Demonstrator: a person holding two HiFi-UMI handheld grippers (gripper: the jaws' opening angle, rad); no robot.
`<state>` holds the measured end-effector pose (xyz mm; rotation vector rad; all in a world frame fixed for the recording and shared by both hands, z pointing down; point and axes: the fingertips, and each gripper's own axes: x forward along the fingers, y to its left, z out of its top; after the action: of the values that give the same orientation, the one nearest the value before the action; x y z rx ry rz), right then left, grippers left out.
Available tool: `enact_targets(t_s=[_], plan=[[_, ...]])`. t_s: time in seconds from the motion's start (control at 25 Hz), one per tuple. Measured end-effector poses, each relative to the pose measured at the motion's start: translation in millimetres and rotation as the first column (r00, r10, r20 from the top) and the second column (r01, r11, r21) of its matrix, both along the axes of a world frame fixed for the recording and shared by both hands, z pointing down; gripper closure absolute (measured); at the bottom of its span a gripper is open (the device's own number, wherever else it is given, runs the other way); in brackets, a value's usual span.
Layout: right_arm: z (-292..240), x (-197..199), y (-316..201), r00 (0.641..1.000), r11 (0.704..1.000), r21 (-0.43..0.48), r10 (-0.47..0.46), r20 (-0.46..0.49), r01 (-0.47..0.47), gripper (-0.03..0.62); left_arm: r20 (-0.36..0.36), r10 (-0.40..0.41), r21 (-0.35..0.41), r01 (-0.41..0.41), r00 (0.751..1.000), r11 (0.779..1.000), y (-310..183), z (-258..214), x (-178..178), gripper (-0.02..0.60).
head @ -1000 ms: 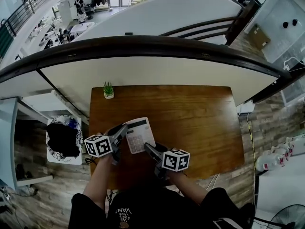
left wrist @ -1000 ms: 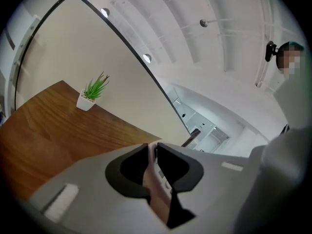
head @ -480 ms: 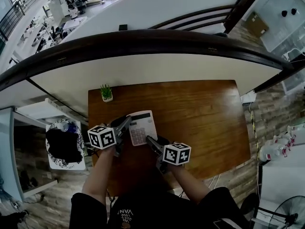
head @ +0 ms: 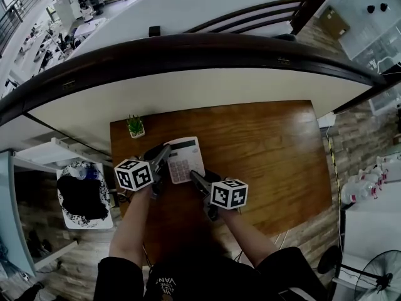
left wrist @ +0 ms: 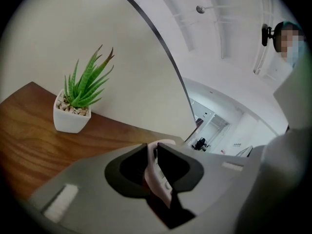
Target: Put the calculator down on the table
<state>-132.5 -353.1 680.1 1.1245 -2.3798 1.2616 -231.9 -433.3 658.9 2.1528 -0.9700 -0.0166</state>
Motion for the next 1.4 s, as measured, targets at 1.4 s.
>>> enact_targets(t_s=[1.4], plan=[[18.6, -4.2, -15.0, 0.932, 0.997, 0.007, -0.066, -0.357, 0.074, 0.391, 0.371, -0.044, 0.075, 0.017, 0.928, 0.997, -18.0, 23.3, -6.6, 0.458]])
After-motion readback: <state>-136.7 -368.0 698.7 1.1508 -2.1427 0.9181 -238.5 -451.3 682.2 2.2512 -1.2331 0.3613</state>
